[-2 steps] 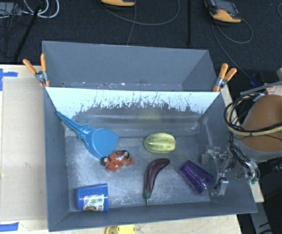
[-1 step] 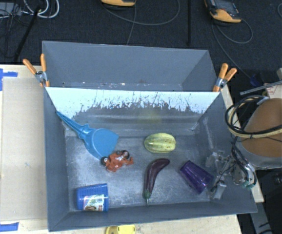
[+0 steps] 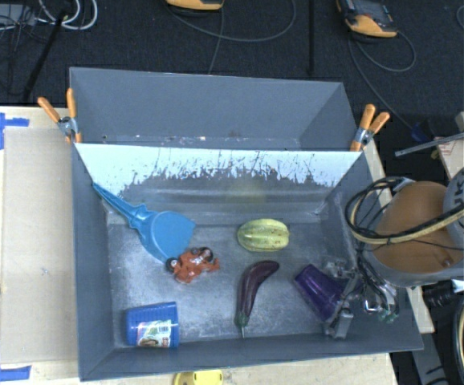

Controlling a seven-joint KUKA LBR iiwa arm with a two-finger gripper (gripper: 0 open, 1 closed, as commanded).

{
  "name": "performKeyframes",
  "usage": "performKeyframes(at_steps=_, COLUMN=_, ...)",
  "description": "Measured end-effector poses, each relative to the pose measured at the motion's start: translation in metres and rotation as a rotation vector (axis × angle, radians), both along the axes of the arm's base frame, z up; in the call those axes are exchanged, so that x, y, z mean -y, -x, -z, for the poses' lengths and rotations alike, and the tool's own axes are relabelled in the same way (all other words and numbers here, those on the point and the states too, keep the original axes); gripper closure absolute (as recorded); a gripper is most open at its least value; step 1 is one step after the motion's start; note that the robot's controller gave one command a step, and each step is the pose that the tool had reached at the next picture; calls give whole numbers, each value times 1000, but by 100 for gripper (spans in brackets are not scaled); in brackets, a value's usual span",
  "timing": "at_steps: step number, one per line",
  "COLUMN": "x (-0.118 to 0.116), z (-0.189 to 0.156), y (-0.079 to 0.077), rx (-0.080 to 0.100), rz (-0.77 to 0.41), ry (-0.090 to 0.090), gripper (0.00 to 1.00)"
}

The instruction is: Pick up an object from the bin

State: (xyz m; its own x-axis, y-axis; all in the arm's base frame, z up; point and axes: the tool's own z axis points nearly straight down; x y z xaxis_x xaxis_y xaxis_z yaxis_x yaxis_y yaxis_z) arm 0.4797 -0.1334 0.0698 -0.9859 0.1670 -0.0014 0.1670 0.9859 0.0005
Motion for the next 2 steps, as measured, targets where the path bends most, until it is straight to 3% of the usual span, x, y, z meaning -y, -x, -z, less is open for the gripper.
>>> performKeyframes(at_steps=1, x=3, z=0, y=7, rx=1, rz=92, ry=1, gripper=100)
performKeyframes(at_steps=2, x=3, z=0, y=7, rx=1, rz=91, ry=1, gripper=100)
